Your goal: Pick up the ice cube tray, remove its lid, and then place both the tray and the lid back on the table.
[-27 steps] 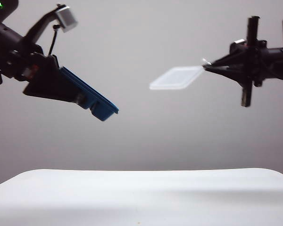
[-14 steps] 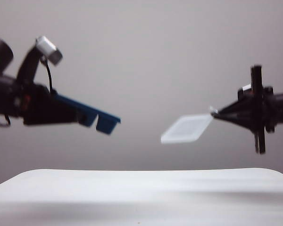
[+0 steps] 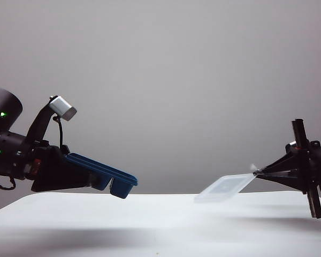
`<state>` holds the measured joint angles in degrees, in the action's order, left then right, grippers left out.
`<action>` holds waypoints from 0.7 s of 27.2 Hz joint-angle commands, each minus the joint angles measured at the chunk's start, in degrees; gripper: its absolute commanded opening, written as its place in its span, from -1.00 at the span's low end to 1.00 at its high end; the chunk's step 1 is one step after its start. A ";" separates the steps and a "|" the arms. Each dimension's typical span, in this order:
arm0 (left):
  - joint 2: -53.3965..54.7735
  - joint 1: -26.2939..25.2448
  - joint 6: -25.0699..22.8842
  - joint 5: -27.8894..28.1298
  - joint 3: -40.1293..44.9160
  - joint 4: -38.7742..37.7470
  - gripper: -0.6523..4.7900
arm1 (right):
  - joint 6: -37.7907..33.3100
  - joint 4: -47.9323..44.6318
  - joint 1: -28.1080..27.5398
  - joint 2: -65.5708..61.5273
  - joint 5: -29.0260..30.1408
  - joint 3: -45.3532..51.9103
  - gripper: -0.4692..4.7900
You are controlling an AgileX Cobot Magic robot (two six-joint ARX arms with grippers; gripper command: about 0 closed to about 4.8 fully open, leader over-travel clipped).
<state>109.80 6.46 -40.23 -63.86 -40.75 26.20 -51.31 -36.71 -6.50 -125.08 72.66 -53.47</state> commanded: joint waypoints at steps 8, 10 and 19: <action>0.04 0.00 0.00 0.96 -0.15 1.33 0.03 | 3.56 6.27 -1.42 0.26 -3.54 -0.09 -0.25; 0.04 0.00 0.20 0.81 -0.15 0.90 0.03 | 3.63 6.51 -1.55 0.26 -3.19 -0.07 -0.25; 0.04 0.00 -0.15 2.27 -0.13 -1.99 0.66 | 3.61 6.47 -1.55 0.26 -1.53 -0.07 -0.25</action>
<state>109.97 6.44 -40.23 -62.33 -40.77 24.27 -48.12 -29.95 -7.99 -125.08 70.52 -53.49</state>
